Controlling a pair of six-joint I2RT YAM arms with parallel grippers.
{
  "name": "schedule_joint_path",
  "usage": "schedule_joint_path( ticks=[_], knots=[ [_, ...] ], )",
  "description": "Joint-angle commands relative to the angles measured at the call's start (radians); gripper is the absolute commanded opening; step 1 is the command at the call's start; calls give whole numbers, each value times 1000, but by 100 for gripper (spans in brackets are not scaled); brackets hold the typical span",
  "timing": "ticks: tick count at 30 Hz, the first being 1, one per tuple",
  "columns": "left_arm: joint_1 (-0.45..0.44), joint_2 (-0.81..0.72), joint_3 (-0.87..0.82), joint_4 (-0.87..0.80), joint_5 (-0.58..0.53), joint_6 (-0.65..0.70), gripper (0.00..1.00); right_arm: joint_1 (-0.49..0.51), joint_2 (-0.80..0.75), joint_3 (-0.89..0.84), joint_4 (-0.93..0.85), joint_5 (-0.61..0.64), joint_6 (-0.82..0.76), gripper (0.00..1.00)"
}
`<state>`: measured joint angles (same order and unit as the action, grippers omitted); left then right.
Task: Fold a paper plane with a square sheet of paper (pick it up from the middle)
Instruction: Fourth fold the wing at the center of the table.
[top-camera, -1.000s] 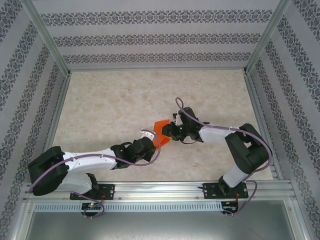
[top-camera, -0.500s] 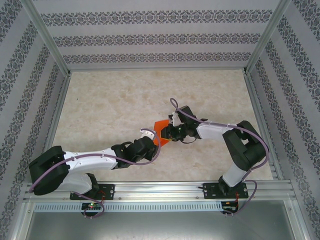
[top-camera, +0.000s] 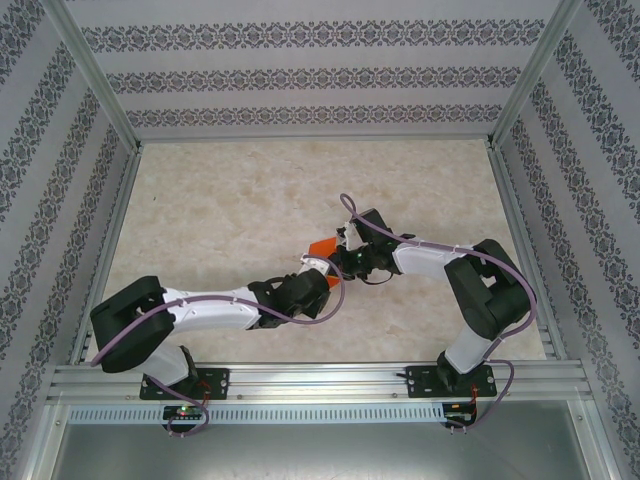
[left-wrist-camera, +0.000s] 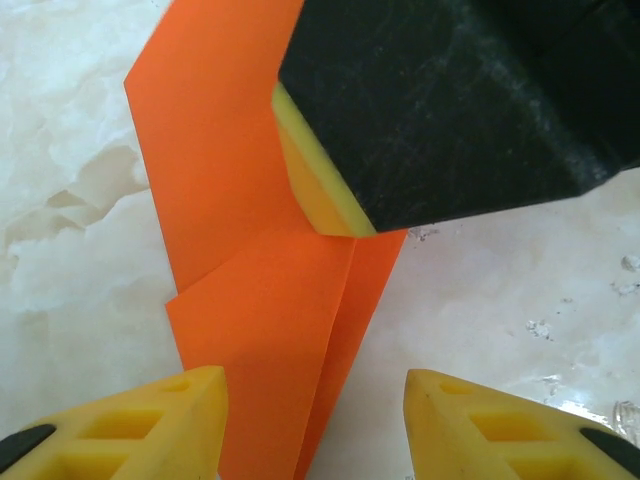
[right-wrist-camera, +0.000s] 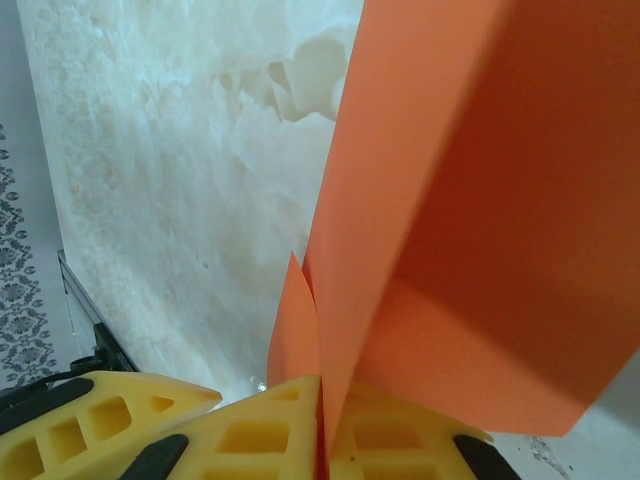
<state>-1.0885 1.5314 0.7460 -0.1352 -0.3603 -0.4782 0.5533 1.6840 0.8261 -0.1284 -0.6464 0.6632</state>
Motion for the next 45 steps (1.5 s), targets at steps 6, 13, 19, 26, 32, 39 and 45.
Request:
schedule_joint_path(
  ticks=[6,13,19,26,32,39,45],
  knots=[
    [-46,36,21,-78,-119,-24,49,-15,7,10,18,-12,32,10],
    [-58,52,26,-85,-154,-37,40,-15,5,3,30,-17,50,11],
    [-69,67,36,-91,-166,-27,27,-15,5,-1,29,-15,53,12],
    [-72,74,43,-93,-175,-29,18,-15,8,11,17,-9,52,14],
    [-73,77,44,-89,-166,-23,10,-15,7,19,11,-5,52,15],
    [-72,30,5,-43,-148,-23,22,-13,10,21,13,-5,60,12],
    [-70,-25,-61,25,-118,19,45,-13,16,31,5,-2,64,12]
  ],
)
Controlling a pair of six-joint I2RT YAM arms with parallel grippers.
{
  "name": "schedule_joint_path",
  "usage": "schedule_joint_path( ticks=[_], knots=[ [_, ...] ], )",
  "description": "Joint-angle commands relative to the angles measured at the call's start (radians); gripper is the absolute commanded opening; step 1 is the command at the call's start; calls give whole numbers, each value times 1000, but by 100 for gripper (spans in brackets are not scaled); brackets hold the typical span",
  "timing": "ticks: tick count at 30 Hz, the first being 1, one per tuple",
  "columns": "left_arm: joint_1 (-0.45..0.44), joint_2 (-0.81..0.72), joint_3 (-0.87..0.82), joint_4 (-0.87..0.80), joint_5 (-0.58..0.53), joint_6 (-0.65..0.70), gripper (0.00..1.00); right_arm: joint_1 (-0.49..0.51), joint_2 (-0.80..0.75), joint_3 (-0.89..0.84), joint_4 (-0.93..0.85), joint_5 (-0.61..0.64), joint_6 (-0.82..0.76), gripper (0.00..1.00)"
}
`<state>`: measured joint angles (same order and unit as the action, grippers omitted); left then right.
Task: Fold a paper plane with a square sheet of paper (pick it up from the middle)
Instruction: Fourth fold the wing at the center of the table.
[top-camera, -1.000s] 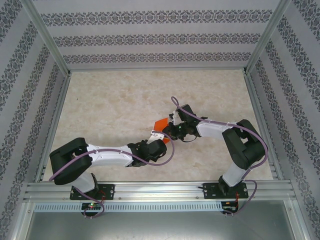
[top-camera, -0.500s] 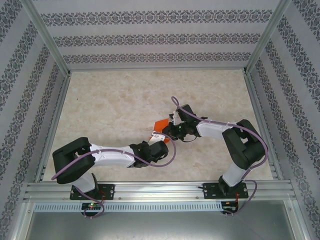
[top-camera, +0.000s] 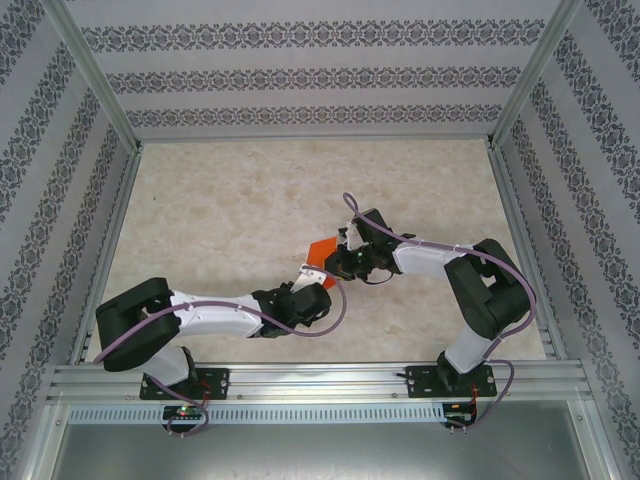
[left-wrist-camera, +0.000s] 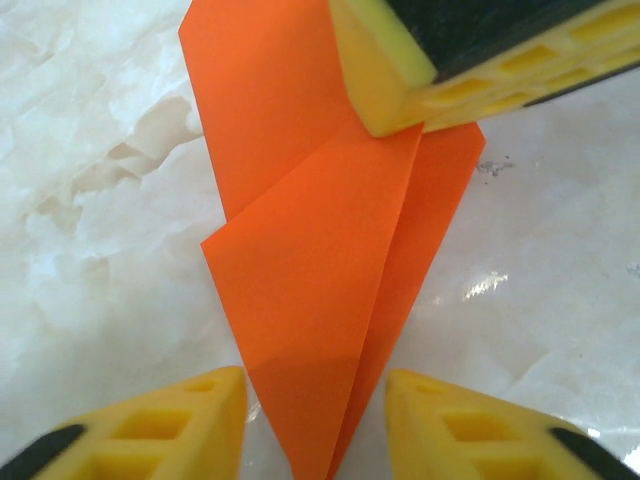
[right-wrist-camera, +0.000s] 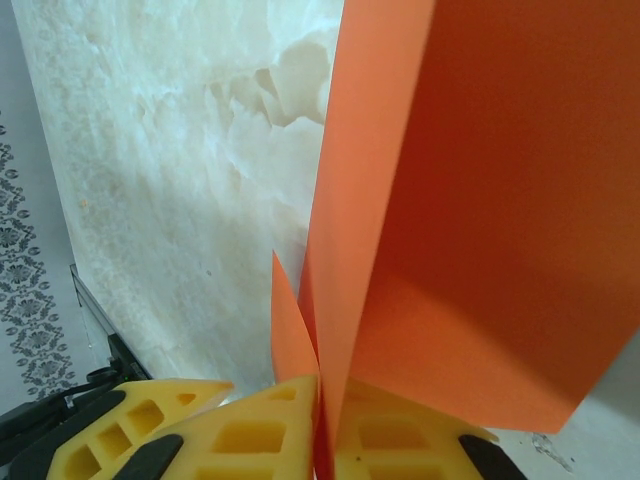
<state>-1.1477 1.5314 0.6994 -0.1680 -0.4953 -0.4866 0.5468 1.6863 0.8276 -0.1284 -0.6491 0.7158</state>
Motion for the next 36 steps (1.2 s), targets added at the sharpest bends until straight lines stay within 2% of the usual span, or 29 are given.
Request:
schedule_joint_path(
  ticks=[1,9,12,15,17,32,36],
  knots=[
    [-10,-19,-11,60,17,34,45,-6,15,31,5,0,11,12],
    [-14,77,67,5,-57,28,48,-4,11,32,1,3,14,12],
    [-15,84,80,-13,-87,20,46,-4,10,31,2,3,16,12],
    [-15,83,77,-24,-112,11,38,-4,9,30,2,6,16,12],
    [-16,79,75,-27,-112,8,35,-4,9,28,2,8,16,12],
    [-18,109,94,-76,-89,-8,33,-4,0,31,-3,10,17,11],
    [-18,128,105,-78,-77,-1,24,-2,0,30,-1,14,22,11]
  ],
)
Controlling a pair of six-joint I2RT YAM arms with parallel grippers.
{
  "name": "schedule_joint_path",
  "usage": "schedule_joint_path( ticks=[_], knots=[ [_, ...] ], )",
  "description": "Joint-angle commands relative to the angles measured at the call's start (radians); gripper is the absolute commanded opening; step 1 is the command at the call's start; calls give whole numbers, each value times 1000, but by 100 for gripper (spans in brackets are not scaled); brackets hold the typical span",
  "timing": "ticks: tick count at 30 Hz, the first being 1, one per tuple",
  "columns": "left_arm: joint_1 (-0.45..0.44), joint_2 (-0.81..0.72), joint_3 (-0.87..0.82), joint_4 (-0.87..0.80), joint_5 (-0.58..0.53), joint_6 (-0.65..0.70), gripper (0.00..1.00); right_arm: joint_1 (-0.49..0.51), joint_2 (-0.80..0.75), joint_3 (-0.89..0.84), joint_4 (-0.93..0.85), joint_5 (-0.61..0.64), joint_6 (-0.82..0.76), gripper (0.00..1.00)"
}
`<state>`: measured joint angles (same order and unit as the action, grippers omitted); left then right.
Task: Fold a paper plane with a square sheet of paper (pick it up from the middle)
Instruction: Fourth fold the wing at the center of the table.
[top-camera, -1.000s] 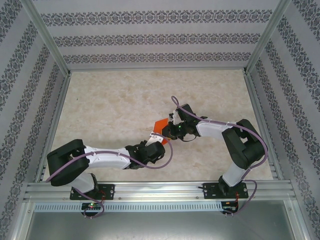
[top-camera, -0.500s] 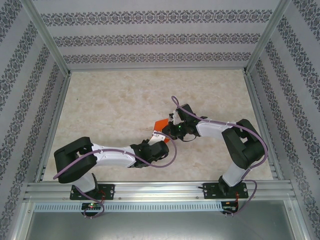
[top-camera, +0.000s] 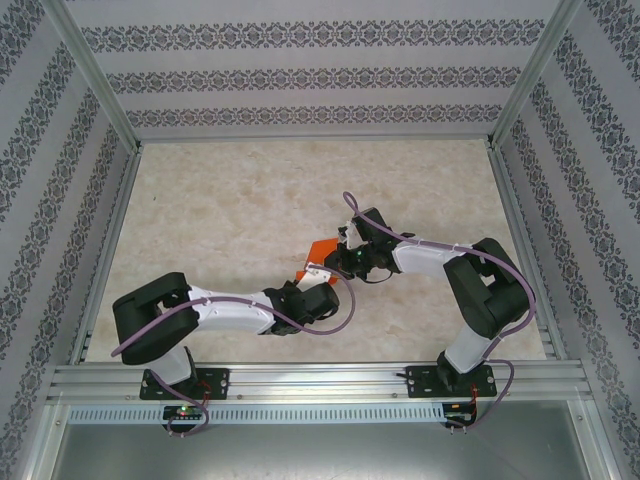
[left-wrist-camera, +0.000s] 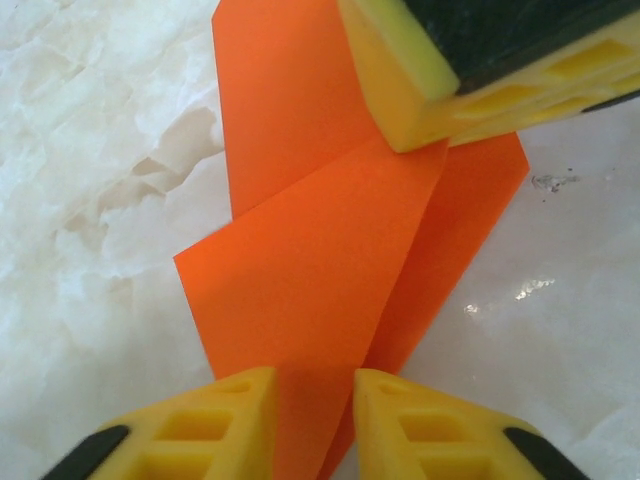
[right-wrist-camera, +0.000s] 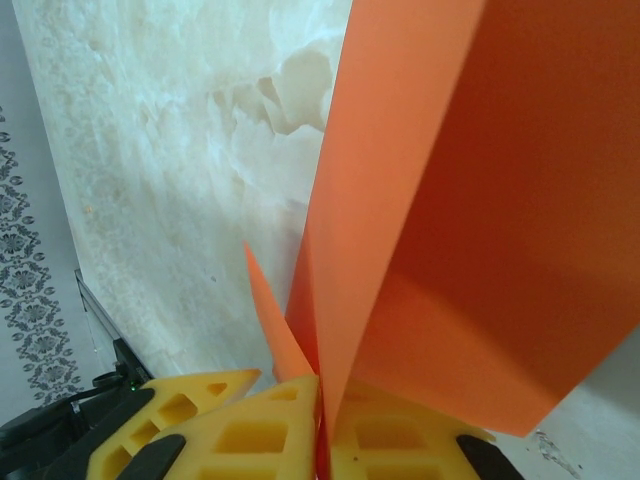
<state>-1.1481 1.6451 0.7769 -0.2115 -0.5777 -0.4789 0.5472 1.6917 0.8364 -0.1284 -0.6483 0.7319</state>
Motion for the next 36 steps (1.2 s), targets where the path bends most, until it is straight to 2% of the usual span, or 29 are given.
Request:
schedule_joint_path(
  ticks=[1,11,15,21,23,28,31,33,36],
  knots=[
    [-17,16,29,-34,7,-5,22,-3,-7,22,0,13,6,11],
    [-18,-11,32,-22,12,9,9,-1,-17,24,-11,20,0,13],
    [-8,-37,35,-4,78,35,4,-5,-51,15,-15,31,-1,22],
    [43,-102,-7,45,195,41,0,-12,-92,3,-13,45,-1,27],
    [51,-131,-17,34,184,50,0,-12,-83,3,3,42,13,29],
    [58,-277,-94,64,177,77,13,-2,-38,17,52,22,46,33],
    [82,-361,-154,64,170,91,30,3,-8,40,54,24,50,36],
    [97,-385,-176,63,188,113,39,5,12,53,52,23,55,35],
    [102,-362,-174,55,211,146,46,11,31,65,52,16,54,32]
  ],
)
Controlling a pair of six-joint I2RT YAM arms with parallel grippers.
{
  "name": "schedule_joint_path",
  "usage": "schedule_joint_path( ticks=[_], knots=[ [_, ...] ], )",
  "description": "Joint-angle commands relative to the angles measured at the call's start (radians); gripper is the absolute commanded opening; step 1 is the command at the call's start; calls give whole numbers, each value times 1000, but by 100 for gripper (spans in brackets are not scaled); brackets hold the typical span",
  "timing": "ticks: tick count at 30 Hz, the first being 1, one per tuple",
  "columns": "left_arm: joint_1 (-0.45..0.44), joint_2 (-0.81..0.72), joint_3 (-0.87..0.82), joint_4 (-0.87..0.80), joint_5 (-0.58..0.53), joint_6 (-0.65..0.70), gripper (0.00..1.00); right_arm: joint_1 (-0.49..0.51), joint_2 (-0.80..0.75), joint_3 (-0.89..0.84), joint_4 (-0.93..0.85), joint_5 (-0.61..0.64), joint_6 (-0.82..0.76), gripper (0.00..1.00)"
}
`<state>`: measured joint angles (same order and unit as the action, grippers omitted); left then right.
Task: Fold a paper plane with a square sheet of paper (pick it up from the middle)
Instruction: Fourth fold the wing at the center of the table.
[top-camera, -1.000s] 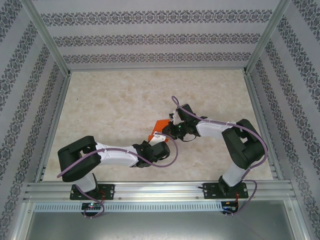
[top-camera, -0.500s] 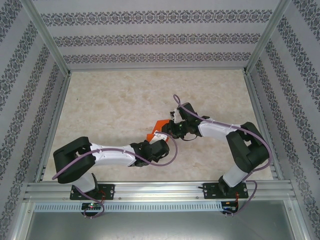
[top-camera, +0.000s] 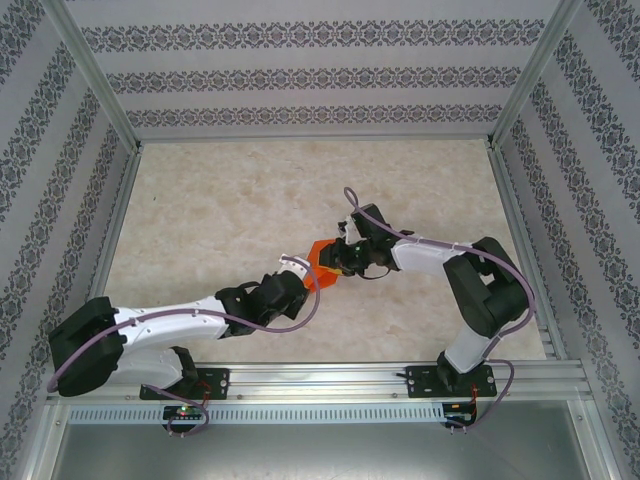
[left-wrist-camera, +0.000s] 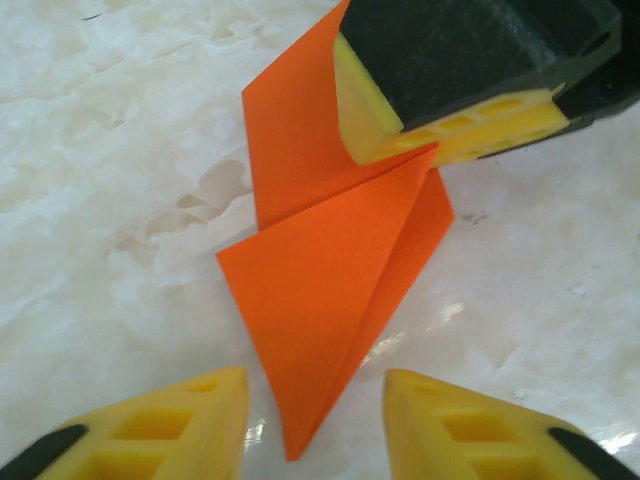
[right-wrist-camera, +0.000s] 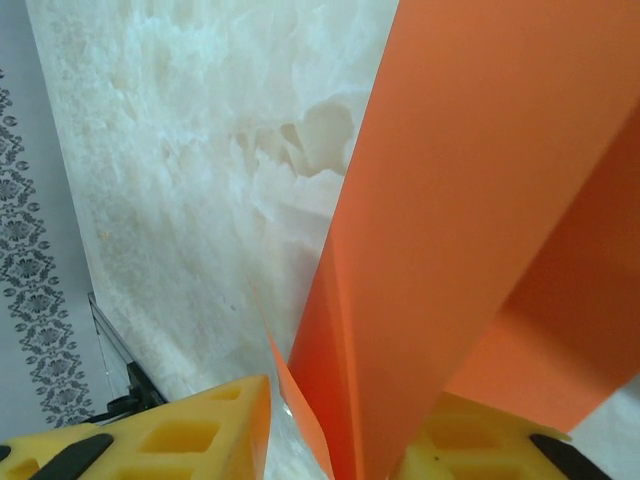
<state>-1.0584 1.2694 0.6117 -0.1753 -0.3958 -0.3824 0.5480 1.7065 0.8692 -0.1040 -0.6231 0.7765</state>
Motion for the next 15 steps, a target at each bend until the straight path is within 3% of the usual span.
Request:
schedule_joint_path(
  ticks=[1,6,15],
  knots=[
    [12,39,-4,26,41,63,47,12,18,36,29,-9,9,31],
    [12,186,75,37,33,95,52,12,24,45,16,-12,7,22],
    [11,297,129,48,-96,87,51,12,12,50,-14,-4,1,21]
  ],
)
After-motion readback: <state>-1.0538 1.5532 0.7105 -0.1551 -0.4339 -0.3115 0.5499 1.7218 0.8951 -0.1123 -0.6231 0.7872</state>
